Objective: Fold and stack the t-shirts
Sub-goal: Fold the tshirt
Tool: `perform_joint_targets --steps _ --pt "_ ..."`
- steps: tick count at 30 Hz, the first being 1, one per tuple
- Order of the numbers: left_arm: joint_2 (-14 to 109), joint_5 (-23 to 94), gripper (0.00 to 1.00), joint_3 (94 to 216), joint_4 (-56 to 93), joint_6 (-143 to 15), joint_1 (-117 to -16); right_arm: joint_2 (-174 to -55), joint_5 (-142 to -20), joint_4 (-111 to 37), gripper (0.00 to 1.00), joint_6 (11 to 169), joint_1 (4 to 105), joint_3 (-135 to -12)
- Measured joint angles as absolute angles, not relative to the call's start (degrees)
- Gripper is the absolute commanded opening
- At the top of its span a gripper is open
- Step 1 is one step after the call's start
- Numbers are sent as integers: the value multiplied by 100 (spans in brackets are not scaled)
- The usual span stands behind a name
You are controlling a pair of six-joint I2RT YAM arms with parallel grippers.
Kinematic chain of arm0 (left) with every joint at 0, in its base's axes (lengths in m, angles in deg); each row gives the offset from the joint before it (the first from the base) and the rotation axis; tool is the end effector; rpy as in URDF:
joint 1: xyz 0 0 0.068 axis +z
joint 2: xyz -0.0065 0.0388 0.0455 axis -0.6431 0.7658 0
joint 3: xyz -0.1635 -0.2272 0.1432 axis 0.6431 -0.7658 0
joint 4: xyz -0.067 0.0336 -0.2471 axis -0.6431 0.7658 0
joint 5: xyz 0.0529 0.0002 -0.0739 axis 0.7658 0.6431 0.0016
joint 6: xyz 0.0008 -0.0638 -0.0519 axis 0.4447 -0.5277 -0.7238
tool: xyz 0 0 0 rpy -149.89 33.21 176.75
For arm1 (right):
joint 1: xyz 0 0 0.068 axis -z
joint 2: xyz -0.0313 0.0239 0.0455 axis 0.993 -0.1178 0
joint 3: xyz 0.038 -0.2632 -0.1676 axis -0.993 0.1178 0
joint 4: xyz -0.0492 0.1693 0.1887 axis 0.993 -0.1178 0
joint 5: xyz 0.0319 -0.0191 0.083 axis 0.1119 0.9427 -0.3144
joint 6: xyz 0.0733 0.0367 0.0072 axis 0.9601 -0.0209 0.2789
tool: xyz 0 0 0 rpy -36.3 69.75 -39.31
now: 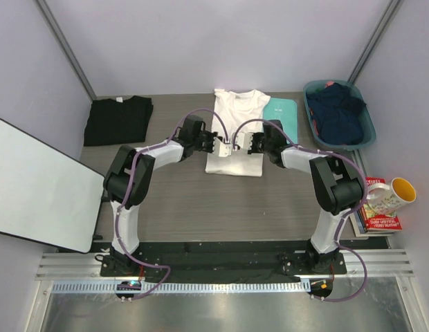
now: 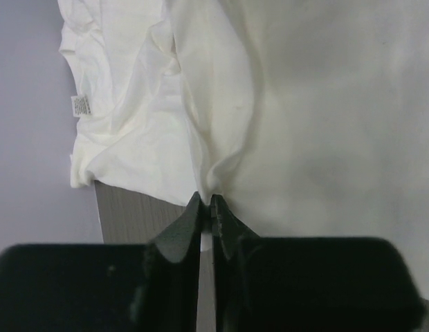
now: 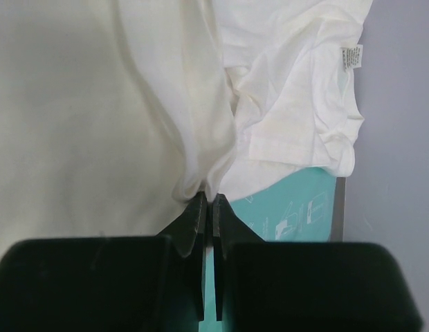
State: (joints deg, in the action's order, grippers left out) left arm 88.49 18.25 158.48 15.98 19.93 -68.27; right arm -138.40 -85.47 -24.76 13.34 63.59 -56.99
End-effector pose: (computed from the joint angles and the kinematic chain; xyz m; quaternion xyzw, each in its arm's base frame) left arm 0.4174 -0.2591 0.1948 0.7323 0.4782 -0.0148 0.4847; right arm 0.4000 0.1593 0.1956 -0.6555 0.5888 -0.1088 0.4602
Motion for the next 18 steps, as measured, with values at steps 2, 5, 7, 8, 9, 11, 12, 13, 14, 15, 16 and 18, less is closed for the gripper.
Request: perform_joint_targets --steps 2,5,7,8,9,11,12,13,14,15,16,18 --pt "8937 1879 33 15870 1452 1962 -6799 -13977 -8479 -2365 41 1356 6381 -5780" --pt "9061 2115 52 15835 1078 1827 -6757 -14224 -8057 -1803 65 1454 6379 -5802" --pt "9127 2290 70 15719 591 1741 -6742 -14519 -7533 -1065 69 1470 6368 -5808" --pt "9157 2417 76 15634 291 1667 -6742 -14683 -7233 -710 69 1474 6366 -5815" --pt "9179 2476 77 15584 101 1658 -6742 -14804 -7008 -477 69 1470 6362 -5832" --pt "9236 2638 76 15549 -222 1499 -6784 -15086 -6490 -42 69 1531 6346 -5904" --pt "9245 2754 76 15551 -365 1409 -6819 -15177 -6261 46 69 1588 6340 -5946" --pt "9245 2810 76 15551 -452 1365 -6836 -15201 -6141 85 69 1623 6335 -5955" --pt "9245 2907 76 15553 -583 1315 -6853 -15201 -6023 94 69 1675 6331 -5959" --pt "9245 3007 77 15562 -695 1258 -6867 -15199 -5920 129 69 1727 6329 -5970" --pt "9245 3105 77 15562 -791 1212 -6880 -15186 -5843 144 69 1769 6324 -5989" --pt "9225 3298 77 15560 -915 1145 -6897 -15112 -5736 72 68 1856 6316 -5996"
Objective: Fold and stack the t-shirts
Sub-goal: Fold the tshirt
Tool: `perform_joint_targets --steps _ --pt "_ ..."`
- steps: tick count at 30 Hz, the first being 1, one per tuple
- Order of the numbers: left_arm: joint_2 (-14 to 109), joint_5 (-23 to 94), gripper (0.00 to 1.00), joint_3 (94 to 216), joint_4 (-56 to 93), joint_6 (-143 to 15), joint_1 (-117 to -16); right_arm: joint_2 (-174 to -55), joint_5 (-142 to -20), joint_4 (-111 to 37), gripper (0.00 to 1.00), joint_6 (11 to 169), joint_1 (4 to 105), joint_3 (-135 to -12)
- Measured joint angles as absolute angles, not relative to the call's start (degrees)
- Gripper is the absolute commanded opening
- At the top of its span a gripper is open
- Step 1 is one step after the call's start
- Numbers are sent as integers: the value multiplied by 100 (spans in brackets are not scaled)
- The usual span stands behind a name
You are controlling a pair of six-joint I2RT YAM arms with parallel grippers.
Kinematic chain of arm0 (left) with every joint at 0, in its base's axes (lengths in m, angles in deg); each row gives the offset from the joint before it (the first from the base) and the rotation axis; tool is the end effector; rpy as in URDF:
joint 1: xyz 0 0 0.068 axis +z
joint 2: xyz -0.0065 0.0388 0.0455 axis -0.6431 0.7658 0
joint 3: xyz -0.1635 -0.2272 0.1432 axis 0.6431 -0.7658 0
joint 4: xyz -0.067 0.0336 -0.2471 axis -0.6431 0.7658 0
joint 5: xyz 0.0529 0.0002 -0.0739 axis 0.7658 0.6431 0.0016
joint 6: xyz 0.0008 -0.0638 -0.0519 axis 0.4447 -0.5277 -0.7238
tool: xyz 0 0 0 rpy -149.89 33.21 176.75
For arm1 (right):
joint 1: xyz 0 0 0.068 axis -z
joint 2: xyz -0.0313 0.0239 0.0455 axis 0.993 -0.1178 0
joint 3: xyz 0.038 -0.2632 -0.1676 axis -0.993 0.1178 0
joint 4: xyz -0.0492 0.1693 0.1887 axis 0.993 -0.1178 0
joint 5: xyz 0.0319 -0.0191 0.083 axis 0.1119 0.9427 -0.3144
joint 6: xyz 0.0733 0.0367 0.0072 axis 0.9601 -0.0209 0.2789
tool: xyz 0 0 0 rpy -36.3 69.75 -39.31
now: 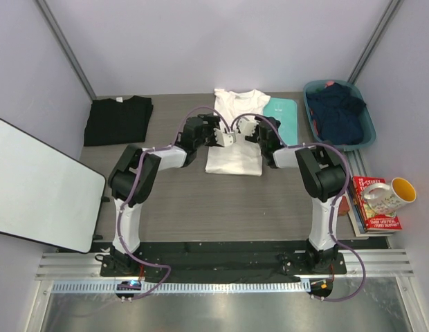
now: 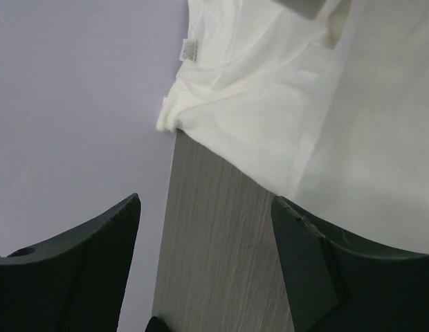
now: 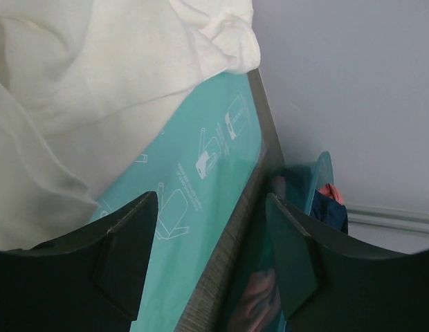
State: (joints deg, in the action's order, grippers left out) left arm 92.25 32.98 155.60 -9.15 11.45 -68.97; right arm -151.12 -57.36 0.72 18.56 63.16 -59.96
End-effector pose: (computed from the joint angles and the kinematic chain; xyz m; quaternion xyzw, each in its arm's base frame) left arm 0.4477 -0.2627 0.1984 0.6191 0.5136 0.1054 0.5847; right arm 0.4619 0.1484 0.1722 -0.4845 0.6482 -0.3207 0.4922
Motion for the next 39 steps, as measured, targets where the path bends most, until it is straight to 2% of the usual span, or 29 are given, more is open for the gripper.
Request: perform_joint_targets --steps 6,10,14,21,28,39 --pt "8336 3457 76 14860 -826 1230 -6838 -14124 -5922 -1277 64 2245 6316 -5998" --pt "7166 3038 77 13918 -334 1615 -6794 -13062 -6873 -2785 61 2254 6348 -5930" --pt "6305 2389 77 13081 446 2168 -6810 -11995 -8119 -4142 61 1968 6357 -5345" --pt "6148 1982 74 12541 1506 2552 -7050 -11766 -9166 -5550 60 1732 6195 -4486" --pt "6677 2063 73 12663 1526 2509 -7199 -11868 -9454 -5635 60 1736 6042 -4446" --pt "7315 2325 71 13077 770 2255 -7264 -12039 -9279 -4835 60 1767 5896 -4077"
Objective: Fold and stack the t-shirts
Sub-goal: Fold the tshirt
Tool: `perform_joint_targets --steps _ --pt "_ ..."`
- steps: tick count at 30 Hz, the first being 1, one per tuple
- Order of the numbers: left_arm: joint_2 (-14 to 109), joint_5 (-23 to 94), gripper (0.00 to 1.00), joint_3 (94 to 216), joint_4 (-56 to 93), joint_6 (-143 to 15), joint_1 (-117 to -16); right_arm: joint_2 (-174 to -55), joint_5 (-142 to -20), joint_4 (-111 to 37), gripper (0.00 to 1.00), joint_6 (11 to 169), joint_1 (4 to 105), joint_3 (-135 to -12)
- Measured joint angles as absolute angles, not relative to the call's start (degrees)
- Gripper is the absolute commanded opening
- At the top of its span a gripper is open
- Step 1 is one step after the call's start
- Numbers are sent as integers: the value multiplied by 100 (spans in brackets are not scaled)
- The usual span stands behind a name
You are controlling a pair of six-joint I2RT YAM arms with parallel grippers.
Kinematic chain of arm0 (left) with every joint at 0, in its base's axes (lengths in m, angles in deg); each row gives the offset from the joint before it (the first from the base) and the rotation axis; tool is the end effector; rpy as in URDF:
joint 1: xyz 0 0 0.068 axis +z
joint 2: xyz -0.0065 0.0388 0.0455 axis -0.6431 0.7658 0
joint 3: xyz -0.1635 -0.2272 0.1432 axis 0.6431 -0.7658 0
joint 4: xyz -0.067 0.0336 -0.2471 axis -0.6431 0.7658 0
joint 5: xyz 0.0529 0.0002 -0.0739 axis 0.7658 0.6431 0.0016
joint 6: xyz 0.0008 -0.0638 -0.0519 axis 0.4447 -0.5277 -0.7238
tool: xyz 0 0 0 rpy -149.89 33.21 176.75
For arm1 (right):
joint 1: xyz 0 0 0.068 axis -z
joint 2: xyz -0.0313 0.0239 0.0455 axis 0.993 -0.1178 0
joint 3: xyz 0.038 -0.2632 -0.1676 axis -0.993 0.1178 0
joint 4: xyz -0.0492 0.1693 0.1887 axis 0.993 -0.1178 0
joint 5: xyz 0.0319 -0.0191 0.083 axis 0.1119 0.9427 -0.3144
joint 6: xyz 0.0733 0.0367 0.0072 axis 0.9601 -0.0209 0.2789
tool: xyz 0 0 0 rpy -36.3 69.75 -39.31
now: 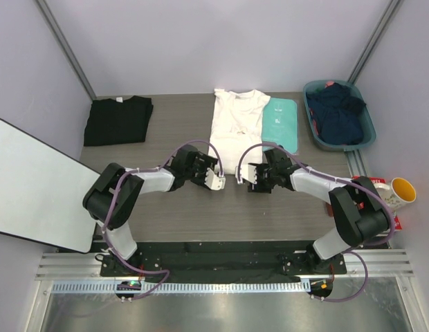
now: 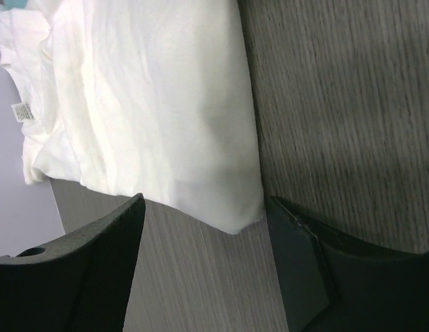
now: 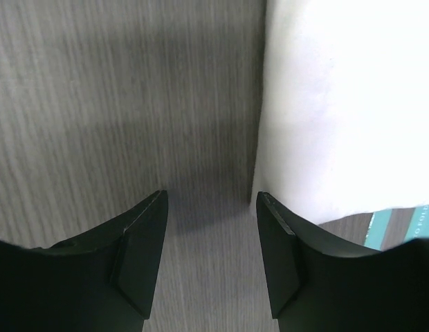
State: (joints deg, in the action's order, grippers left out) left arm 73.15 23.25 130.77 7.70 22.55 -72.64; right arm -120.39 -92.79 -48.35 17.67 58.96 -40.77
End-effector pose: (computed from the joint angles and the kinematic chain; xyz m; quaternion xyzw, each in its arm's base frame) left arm 0.3060 -0.2254 0.1666 0.7639 0.4666 0.0007 0.4459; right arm 0.2623 0.1450 0.1766 -0.7010 0.6323 0.0539 0.3255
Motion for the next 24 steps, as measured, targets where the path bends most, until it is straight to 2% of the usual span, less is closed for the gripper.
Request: perform_joint_targets --steps 7,10,11,12,16,18,21,22,24 --pt "7442 2356 65 13197 741 2255 -7264 -12259 -9253 -4212 55 1727 5896 -4066" --pt "7503 2358 53 13271 814 2255 -7264 -12410 -9249 -4031 52 1708 5896 -4147" --pt "7538 2356 47 13297 855 2266 -7264 -12461 -9244 -3996 49 1706 5898 -4178" --pt "7562 2354 46 13328 892 2266 -7264 -12522 -9244 -3958 47 1701 5898 -4223" --pt "7651 2343 34 13442 1054 2266 -7264 -12769 -9183 -3886 9 1651 5916 -4392" --pt "7695 2332 24 13483 1148 2272 -7264 -12871 -9161 -3923 2 1612 5935 -4473" --pt "7726 2310 13 13514 1244 2270 -7264 -12939 -9142 -4004 1 1603 5946 -4588" --pt "7730 2308 5 13525 1288 2264 -7264 -12941 -9142 -4024 1 1603 5946 -4595" --pt "7735 2308 0 13536 1338 2253 -7269 -12939 -9142 -4057 1 1601 5946 -4604"
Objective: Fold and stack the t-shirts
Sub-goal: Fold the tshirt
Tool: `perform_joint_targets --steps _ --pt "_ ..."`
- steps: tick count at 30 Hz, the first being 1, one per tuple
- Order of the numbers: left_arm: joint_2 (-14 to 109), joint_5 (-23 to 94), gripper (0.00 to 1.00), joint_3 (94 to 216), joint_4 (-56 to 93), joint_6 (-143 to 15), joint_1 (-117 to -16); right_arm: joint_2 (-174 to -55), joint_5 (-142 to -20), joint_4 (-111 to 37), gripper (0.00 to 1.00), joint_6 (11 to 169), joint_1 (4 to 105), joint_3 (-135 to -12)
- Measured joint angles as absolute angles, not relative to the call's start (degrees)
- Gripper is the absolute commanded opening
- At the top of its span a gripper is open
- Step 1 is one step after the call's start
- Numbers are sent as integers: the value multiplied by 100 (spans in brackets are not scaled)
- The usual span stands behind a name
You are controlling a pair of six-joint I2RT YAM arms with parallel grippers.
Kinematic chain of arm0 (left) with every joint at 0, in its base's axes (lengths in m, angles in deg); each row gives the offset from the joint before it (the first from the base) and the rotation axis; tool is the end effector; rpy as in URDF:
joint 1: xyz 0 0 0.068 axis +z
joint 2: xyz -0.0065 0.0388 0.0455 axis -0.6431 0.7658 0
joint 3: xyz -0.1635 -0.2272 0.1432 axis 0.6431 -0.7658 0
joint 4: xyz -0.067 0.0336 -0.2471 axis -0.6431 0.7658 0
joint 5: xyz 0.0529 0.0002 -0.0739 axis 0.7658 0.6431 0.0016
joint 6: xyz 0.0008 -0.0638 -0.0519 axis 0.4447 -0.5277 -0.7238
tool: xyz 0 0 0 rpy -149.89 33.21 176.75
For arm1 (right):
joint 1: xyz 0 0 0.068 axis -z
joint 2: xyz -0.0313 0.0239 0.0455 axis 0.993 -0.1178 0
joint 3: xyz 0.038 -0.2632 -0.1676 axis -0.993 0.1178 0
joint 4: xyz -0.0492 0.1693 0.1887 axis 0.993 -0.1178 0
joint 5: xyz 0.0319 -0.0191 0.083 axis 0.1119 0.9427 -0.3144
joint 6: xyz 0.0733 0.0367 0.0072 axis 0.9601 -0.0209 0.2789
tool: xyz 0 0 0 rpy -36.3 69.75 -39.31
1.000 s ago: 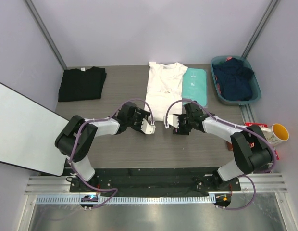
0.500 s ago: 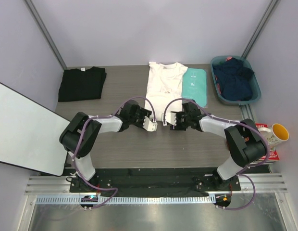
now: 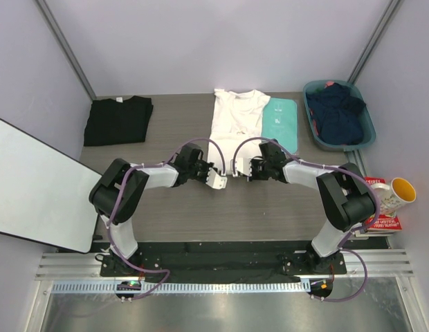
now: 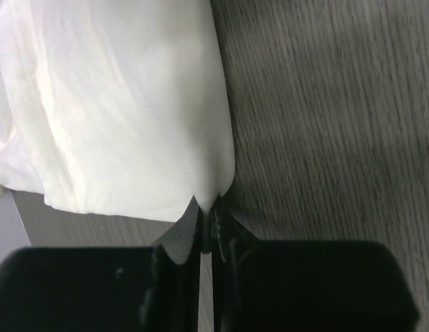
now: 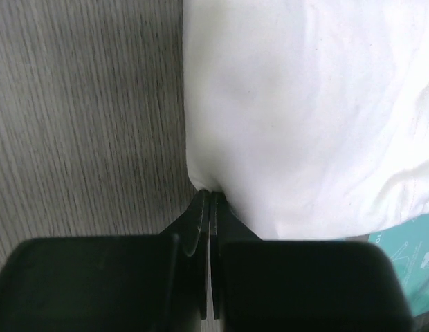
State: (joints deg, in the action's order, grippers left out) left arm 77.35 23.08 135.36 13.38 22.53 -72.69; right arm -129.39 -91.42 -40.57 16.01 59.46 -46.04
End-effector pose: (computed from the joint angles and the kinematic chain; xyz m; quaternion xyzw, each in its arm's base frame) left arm 0.3176 -0.2334 0.1533 0.7744 0.4826 -0.0189 0.4086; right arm 0.3081 0.1606 0.1668 -0.7025 0.6176 0.0232 0.3530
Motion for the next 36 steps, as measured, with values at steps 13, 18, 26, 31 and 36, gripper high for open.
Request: perform_joint_targets --steps 13,18,26,31,36 --pt "7498 2120 0 13693 2197 2113 -7297 -12520 -9188 -4949 1 1609 5946 -4623" --pt "6930 1890 0 13682 2816 2104 -7302 -11978 -9268 -5346 1 1640 5887 -4575" --pt "5549 1506 0 13671 4048 2128 -7302 -10961 -9375 -6083 1 1719 5444 -4573" --pt "4738 1175 0 13684 4975 2187 -7306 -10231 -9408 -6649 1 1749 5022 -4617" --pt "4174 837 0 13820 5841 2165 -7328 -9667 -9469 -7189 1 1911 4716 -4800"
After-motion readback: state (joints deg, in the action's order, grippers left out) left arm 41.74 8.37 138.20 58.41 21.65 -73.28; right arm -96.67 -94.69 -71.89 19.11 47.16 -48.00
